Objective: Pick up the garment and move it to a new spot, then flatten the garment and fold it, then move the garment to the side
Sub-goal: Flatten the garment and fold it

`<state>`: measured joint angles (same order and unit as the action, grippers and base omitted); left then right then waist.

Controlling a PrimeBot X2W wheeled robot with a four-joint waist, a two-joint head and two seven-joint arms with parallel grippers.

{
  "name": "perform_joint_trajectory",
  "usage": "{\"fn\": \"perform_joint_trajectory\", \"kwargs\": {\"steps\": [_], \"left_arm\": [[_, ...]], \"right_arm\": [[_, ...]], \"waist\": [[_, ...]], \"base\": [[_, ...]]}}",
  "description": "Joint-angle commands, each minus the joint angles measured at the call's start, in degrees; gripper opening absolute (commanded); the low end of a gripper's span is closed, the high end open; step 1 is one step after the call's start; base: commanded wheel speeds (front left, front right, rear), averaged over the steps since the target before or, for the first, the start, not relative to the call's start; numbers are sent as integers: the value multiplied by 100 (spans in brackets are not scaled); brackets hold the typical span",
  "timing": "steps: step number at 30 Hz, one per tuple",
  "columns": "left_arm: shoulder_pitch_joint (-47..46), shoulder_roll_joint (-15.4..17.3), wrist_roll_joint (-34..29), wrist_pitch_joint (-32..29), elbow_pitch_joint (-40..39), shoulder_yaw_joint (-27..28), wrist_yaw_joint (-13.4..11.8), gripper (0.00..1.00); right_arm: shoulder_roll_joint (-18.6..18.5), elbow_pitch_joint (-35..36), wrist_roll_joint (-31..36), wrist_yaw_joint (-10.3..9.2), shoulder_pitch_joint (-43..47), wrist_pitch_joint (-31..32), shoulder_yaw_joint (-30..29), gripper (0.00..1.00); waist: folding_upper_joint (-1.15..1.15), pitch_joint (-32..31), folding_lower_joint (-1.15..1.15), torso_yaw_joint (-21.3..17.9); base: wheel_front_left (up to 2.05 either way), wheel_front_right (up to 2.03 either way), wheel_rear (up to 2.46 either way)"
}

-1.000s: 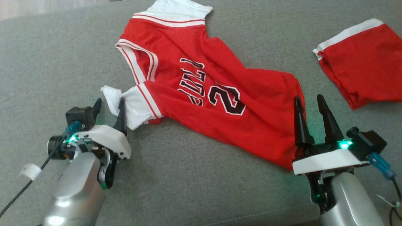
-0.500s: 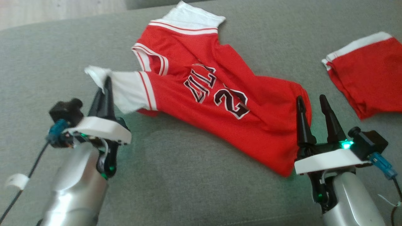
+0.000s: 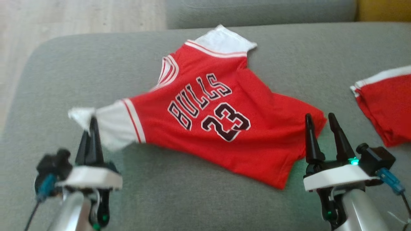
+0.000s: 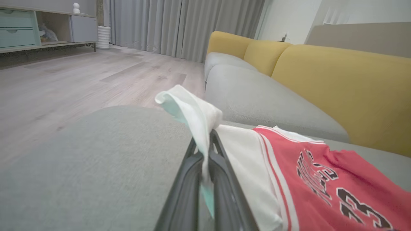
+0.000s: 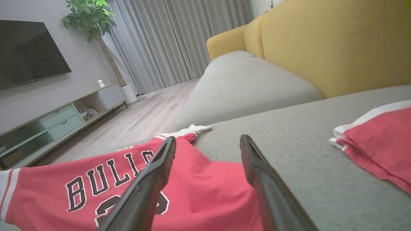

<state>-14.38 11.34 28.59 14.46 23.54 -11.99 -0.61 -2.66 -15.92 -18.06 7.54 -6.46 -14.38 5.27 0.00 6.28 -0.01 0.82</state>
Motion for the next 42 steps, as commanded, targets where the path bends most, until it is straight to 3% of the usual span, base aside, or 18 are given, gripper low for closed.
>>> {"fn": "perform_joint_trajectory", "kwargs": {"steps": [1, 5, 6, 7, 8, 11, 23, 34, 42], "left_arm": [[18, 189, -58, 51, -242, 213, -114, 0], [479, 270, -423, -58, -357, 15, -491, 0], [565, 235, -454, -100, -384, -28, -558, 19], [617, 212, -493, -118, -409, -58, -629, 49], [633, 209, -557, -115, -436, -99, -680, 99], [526, 205, -769, -89, -564, -249, -753, 100], [58, 181, -1499, 42, -883, -761, -647, 100], [97, -87, -1582, 52, -1034, -675, -536, 100], [-95, -219, -1670, 53, -1020, -592, -361, 100]], "right_arm": [[-21, 126, 43, -5, -92, -62, 147, 100], [-21, 77, 6, -5, -56, -62, 177, 100], [-21, 69, -5, -5, -54, -62, 186, 100], [-21, 63, -16, -5, -53, -62, 192, 100], [-21, 58, -25, -5, -52, -62, 199, 100], [-21, 50, -24, -5, -64, -62, 228, 100], [-21, 205, 47, -5, -59, -62, 137, 100], [-21, 294, 222, -5, -229, -62, -82, 100], [-21, -754, 559, -5, -1239, 902, -681, 100]], "waist": [[0, -140, 1, 179], [0, -241, 1, 287], [0, -254, 1, 295], [0, -268, 1, 301], [0, -284, 1, 304], [0, -320, 1, 284], [0, -471, 1, -39], [0, -101, 1, -215], [0, 326, 1, -60]], "base": [[0, 0, 0], [0, 0, 0], [0, 0, 0], [0, 0, 0], [0, 0, 0], [0, 0, 0], [0, 0, 0], [0, 0, 0], [0, 0, 0]]}}
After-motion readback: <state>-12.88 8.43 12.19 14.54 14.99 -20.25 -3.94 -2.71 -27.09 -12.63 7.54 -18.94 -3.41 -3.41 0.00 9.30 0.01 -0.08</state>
